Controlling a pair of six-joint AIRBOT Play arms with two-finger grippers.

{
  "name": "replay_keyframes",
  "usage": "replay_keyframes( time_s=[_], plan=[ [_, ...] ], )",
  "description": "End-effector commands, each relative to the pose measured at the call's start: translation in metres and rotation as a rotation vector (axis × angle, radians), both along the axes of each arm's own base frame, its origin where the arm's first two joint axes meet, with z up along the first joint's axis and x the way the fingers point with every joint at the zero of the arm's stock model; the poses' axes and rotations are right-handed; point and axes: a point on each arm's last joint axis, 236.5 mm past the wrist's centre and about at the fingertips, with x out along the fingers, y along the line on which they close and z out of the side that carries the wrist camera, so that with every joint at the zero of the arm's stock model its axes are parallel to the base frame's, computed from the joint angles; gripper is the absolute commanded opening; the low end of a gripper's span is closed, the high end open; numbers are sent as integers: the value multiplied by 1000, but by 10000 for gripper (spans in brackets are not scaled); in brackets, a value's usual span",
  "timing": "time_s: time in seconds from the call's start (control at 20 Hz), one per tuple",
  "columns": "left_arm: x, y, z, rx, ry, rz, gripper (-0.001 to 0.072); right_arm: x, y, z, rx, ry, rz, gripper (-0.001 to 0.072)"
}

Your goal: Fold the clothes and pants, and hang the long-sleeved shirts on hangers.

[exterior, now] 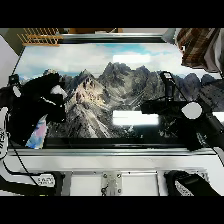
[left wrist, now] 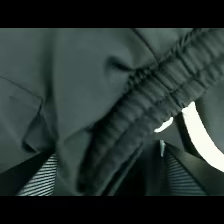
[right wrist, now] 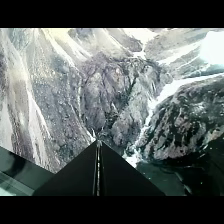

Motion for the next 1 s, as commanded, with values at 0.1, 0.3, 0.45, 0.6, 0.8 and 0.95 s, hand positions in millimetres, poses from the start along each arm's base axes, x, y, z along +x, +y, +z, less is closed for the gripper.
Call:
replay_keyframes(
  time_s=[0.1,0.3,0.45,0.6,0.8,0.95],
  plan=[
    [5,-10,4,-11,-16,-6,20,0,0,0,0,1,1,37],
    [30,-78,116,48,-248,-159,19,0,0,0,0,0,1,37],
    [18,-192,192,34,-386,-395,19,0,0,0,0,0,1,37],
    [-15,-314,233,-18,-482,-669,20,2,-2,-3,-2,7,-6,37],
    [-69,-429,230,-86,-478,-950,20,-4,6,-1,56,48,-19,37],
    [-84,-462,192,-104,-376,-1007,20,7,-15,8,9,-6,-55,35]
  ],
)
